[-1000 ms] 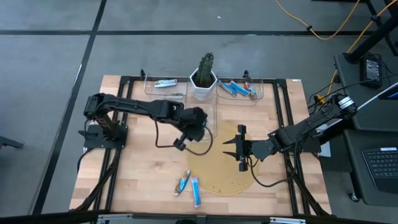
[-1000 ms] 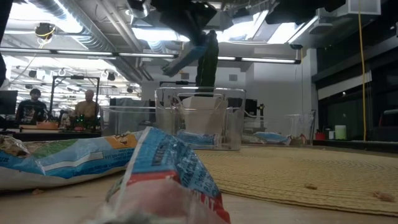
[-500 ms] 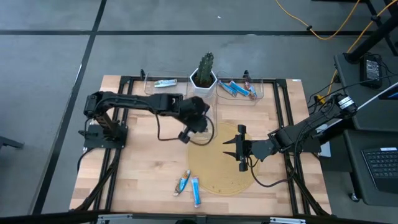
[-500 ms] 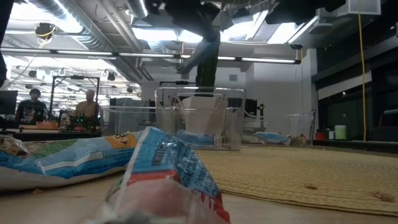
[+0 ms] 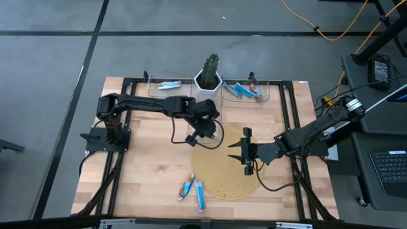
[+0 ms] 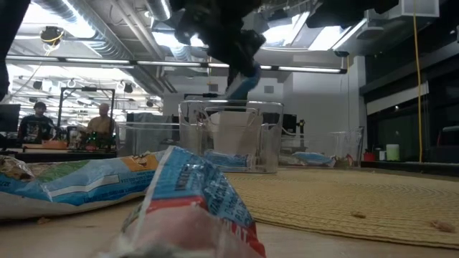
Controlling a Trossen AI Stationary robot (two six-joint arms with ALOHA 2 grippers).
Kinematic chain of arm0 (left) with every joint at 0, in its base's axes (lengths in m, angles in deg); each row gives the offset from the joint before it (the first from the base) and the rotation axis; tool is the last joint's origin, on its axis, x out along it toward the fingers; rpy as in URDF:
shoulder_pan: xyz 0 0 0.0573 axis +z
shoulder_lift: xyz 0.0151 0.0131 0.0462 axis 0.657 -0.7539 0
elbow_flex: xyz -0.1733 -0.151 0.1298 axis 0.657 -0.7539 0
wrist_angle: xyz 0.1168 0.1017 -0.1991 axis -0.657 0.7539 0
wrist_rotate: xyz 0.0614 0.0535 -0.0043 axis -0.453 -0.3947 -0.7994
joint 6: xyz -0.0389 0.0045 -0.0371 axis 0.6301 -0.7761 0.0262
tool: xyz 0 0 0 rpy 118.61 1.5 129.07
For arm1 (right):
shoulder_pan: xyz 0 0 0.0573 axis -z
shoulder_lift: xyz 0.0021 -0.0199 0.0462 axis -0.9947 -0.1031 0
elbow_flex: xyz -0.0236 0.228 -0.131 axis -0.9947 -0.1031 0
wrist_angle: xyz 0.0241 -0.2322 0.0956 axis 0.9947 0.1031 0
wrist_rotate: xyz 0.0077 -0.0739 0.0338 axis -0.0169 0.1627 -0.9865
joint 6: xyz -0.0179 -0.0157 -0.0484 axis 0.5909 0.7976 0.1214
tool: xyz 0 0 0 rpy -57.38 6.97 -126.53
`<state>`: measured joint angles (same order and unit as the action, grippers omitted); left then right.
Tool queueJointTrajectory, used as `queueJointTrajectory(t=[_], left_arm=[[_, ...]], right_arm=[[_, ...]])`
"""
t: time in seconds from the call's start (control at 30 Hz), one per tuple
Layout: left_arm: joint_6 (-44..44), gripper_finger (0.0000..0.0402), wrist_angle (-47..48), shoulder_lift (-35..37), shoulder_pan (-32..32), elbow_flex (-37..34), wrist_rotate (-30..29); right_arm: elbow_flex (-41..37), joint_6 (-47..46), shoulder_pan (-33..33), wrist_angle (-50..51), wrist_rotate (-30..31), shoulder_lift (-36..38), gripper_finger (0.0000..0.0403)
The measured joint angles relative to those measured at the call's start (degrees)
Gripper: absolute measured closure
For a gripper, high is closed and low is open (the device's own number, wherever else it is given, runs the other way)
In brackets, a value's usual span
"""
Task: Pick and place Granola Bars by type
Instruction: Put the blue green granola bar into the middle transparent bin
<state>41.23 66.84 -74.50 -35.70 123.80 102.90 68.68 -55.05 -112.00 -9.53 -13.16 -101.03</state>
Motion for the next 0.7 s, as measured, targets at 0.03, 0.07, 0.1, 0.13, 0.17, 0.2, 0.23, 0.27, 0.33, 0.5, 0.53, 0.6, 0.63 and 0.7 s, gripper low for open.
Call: queueJointTrajectory(t=[0.03, 0.07, 0.1, 0.13, 0.17, 0.2, 0.23, 0.27, 0.33, 0.5, 0.53, 0.6, 0.63, 0.7], left_arm=[[-0.24, 0.0386, 0.01, -0.64, 0.0, 0.0, 0.0], [-0.4, 0.0386, 0.64, -1.29, 0.0, 0.0, 0.04], [-0.74, 0.0386, 1.24, -1.79, -0.02, 0.0, 0.12], [-1.1, 0.0386, 1.81, -2.18, -0.02, 0.0, 0.19], [-1.47, 0.0386, 2.53, -2.38, -0.02, 0.0, 0.17], [-1.85, 0.0386, 3.29, -2.5, -0.03, -0.03, 0.17], [-2.2, 0.0386, 3.11, -2.51, -0.07, -0.46, 0.17], [-2.69, 0.0386, 1.87, -2.47, -0.07, -1.32, 0.21], [-3.24, 0.0386, -1.22, -2.53, 0.04, -3.34, 0.17], [-4.32, 0.0386, -7.94, -2.49, 1.27, -7.76, 0.13], [-4.64, 0.0386, -8.51, -2.5, 1.52, -8.67, -0.07], [-4.88, 0.0386, -10.3, -2.51, 1.99, -10.18, -0.78], [-4.87, 0.0386, -10.62, -2.51, 2.34, -10.57, -0.82], [-4.68, 0.0386, -10.73, -2.49, 3.05, -10.83, -0.76]], right_arm=[[0.0, 0.0, 0.0, 0.0, 0.0, 0.0, 0.0234], [0.0, 0.0, 0.0, 0.0, -0.01, 0.0, 0.0234], [0.0, 0.0, 0.0, 0.0, -0.01, 0.0, 0.0234], [0.0, 0.0, 0.0, 0.02, -0.01, 0.0, 0.0234], [0.0, 0.0, 0.0, 0.04, -0.02, 0.0, 0.0234], [0.0, 0.0, 0.0, 0.04, -0.02, 0.0, 0.0234], [0.0, 0.0, 0.0, 0.05, -0.02, 0.0, 0.0234], [0.0, 0.0, 0.0, 0.11, -0.02, 0.0, 0.0234], [0.0, 0.0, 0.0, 0.11, -0.02, 0.0, 0.0234], [0.0, -0.02, 0.0, 0.07, -0.02, 0.0, 0.0234], [0.0, -0.04, 0.0, 0.07, -0.02, 0.0, 0.0234], [0.0, -0.04, 0.0, 0.07, -0.02, 0.0, 0.0234], [0.0, -0.02, 0.0, 0.05, -0.02, 0.0, 0.0234], [0.0, -0.02, 0.0, 0.05, -0.02, 0.0, 0.0234]])
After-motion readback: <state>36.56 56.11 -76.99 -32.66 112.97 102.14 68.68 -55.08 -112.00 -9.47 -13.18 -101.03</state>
